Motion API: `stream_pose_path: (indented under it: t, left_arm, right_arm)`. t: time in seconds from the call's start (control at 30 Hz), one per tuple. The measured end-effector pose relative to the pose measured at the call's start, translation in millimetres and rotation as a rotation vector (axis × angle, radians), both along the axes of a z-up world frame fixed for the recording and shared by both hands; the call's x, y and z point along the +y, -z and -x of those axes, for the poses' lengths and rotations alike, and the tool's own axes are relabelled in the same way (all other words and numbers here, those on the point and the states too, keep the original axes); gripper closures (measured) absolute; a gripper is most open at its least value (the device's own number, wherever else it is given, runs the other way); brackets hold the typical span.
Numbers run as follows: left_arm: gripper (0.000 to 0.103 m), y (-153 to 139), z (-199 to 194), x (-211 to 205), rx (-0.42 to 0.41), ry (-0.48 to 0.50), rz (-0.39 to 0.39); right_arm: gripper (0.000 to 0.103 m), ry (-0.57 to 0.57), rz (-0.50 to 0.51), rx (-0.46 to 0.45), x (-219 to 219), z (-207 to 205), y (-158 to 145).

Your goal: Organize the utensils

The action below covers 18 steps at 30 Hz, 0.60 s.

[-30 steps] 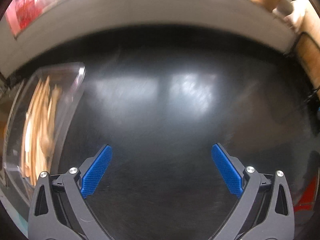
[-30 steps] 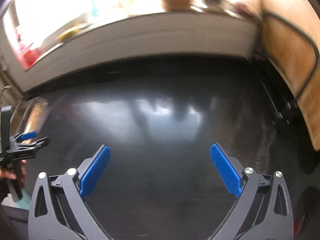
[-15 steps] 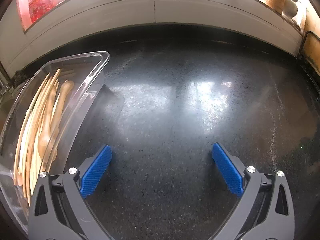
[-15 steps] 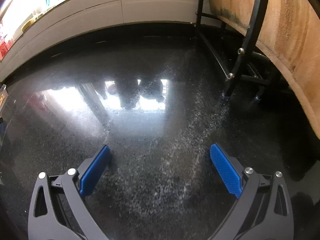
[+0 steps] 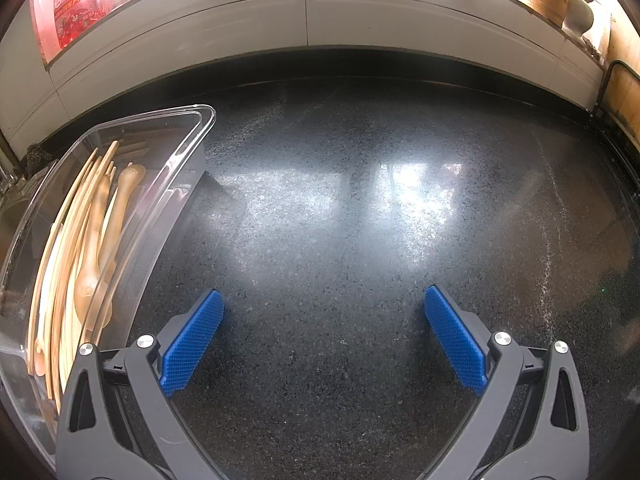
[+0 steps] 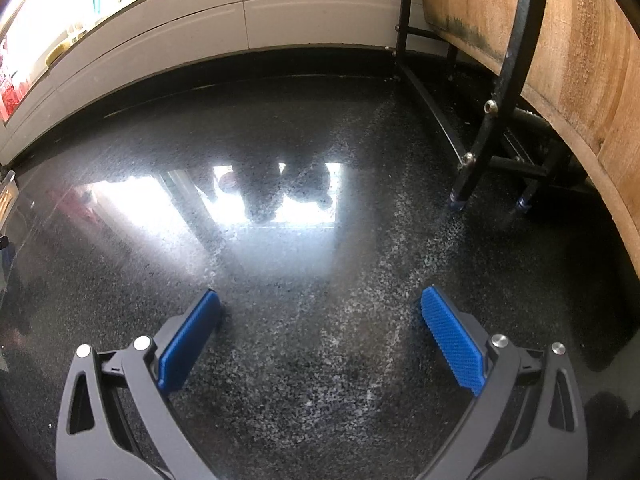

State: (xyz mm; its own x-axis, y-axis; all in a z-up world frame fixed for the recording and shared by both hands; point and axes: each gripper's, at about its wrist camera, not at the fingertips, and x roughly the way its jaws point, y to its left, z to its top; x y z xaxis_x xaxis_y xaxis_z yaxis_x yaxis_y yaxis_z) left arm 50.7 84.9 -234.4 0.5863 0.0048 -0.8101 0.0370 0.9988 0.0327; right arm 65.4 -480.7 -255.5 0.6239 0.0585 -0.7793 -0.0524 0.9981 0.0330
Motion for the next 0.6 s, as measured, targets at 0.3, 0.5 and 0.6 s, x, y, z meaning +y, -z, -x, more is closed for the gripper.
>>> stream_pose_path:
  t: [0.3,0.5,0.6]
  left_arm:
    - [0.005,-0.1,-0.3,-0.4,0.0,0.0,0.0]
    - [0.005,-0.1,-0.1,-0.7,0.001,0.0,0.0]
    - [0.005,-1.0,-1.7,1.1,0.001,0.0,0.002]
  right_arm:
    - [0.005,-0.001,0.0,-0.001,-0.3,0.6,0.0]
    - [0.005,-0.001,0.0,-0.001,-0.4,1.0,0.0]
    - [0.005,-0.001,0.0,-0.002,-0.5,1.1,0.0]
